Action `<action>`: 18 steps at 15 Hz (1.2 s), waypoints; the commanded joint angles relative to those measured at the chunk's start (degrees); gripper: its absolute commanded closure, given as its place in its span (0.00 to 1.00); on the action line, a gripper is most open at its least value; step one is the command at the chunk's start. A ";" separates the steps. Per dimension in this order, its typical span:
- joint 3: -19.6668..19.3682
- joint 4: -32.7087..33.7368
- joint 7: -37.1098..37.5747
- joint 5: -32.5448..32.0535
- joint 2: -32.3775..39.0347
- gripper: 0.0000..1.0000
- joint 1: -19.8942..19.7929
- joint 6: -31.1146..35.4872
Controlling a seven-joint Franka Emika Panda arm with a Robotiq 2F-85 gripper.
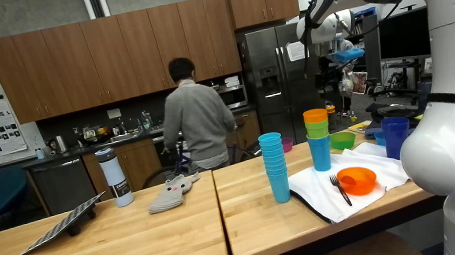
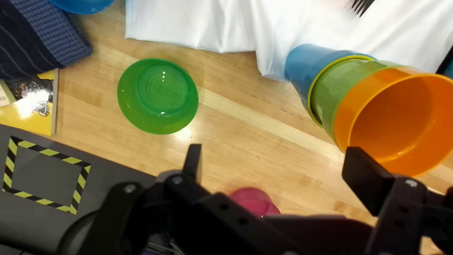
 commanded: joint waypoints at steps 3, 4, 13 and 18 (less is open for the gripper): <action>0.29 0.15 0.01 -0.02 0.04 0.00 -0.30 -0.16; 0.29 0.15 0.01 -0.02 0.04 0.00 -0.30 -0.16; 0.31 -0.01 -0.09 -0.14 0.03 0.00 -0.27 0.30; 0.99 0.78 0.67 -0.66 1.09 0.00 0.26 -1.25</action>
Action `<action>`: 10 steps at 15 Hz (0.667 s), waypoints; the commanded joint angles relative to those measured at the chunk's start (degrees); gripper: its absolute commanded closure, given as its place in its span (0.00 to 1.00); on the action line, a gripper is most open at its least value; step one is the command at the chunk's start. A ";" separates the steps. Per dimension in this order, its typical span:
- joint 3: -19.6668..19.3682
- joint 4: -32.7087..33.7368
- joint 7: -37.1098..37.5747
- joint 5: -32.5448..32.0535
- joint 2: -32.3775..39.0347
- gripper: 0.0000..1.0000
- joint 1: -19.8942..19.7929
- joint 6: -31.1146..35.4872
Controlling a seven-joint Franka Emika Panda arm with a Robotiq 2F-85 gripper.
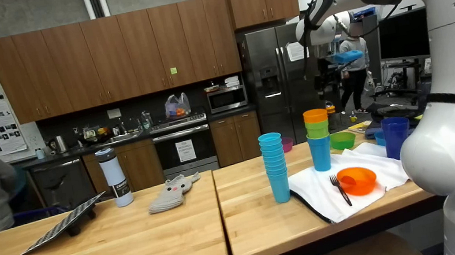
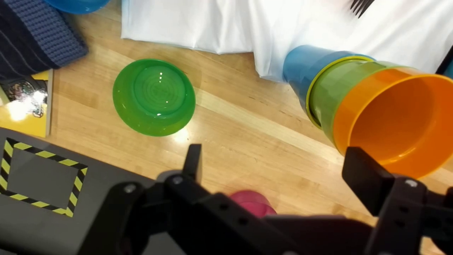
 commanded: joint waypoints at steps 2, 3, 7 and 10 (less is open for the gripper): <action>1.22 1.49 0.54 -1.06 1.34 0.00 0.55 -2.13; 1.56 1.34 0.52 -1.21 1.38 0.00 0.77 -2.48; 2.75 2.30 0.25 -1.75 2.50 0.00 1.38 -4.26; 3.24 2.64 -0.25 -2.08 2.81 0.00 1.45 -5.70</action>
